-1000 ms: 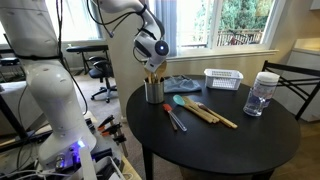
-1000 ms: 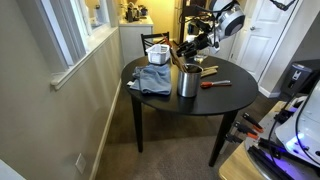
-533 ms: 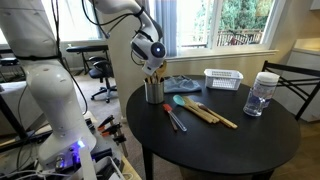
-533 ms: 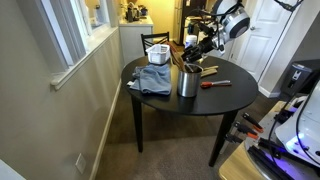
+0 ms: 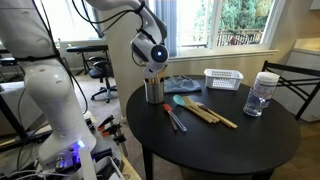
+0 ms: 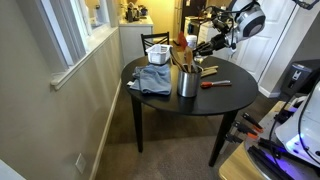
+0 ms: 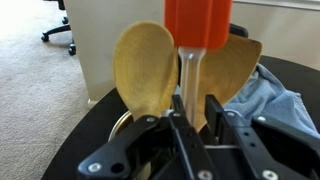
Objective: Put one red spatula in the silver holder.
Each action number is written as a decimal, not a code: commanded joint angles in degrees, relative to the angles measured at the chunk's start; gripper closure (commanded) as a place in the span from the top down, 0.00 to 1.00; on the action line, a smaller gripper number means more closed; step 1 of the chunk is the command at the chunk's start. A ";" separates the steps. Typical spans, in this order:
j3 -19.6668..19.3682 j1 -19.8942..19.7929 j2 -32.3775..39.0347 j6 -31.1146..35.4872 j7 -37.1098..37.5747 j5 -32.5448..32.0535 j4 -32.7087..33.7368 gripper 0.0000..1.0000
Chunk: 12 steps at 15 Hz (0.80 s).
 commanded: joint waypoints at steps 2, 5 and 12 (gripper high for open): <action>-1.05 -2.08 0.41 -3.40 -3.83 -0.15 0.06 0.07; -0.53 -1.70 1.62 -3.45 -4.67 -0.59 1.02 0.07; 0.14 -1.31 2.26 -2.43 -4.47 -1.71 1.48 0.61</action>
